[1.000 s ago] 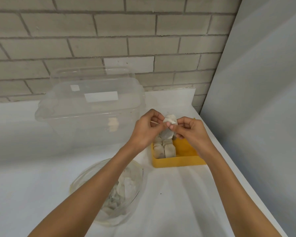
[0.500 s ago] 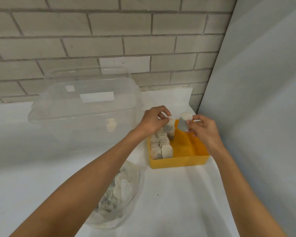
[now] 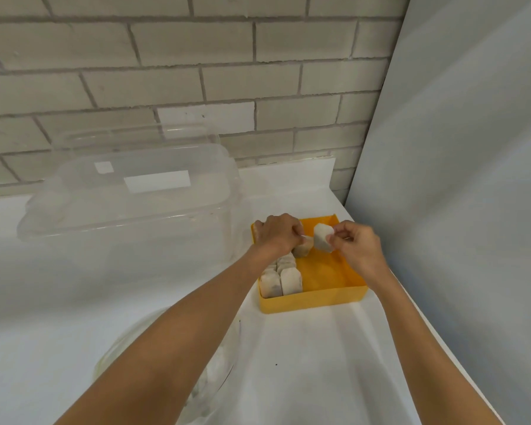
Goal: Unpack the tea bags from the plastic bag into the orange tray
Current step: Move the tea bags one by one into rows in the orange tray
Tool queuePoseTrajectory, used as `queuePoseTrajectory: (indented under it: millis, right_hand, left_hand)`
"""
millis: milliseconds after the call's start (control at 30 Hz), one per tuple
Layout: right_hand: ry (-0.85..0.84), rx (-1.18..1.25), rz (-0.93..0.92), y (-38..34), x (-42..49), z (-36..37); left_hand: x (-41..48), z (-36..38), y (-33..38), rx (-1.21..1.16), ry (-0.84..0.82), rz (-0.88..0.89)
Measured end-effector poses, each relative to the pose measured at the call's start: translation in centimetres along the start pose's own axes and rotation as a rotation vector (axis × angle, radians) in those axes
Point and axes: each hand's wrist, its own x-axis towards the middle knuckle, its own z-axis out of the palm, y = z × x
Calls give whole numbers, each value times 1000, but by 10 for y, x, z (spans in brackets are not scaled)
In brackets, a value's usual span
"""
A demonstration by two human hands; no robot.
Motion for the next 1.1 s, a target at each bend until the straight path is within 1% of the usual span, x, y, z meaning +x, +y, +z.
queuePoseTrajectory:
  millis: [200, 367, 700, 833, 1000, 1100]
  right_hand:
    - [-73, -43, 21, 9, 4, 5]
    - [-134, -81, 43, 13, 10, 8]
    - [-251, -130, 126, 17, 22, 22]
    - [-286, -152, 157, 14, 26, 34]
    - [-292, -105, 231, 14, 30, 46]
    - [-278, -89, 236, 12, 31, 51]
  left_hand:
    - [6, 6, -8, 136, 107, -53]
    - [5, 8, -12, 192, 97, -35]
    - [-11, -14, -16, -95, 140, -11]
    - [-21, -22, -19, -152, 138, -7]
    - [-30, -26, -23, -217, 141, 14]
    - [-35, -28, -27, -255, 149, 27]
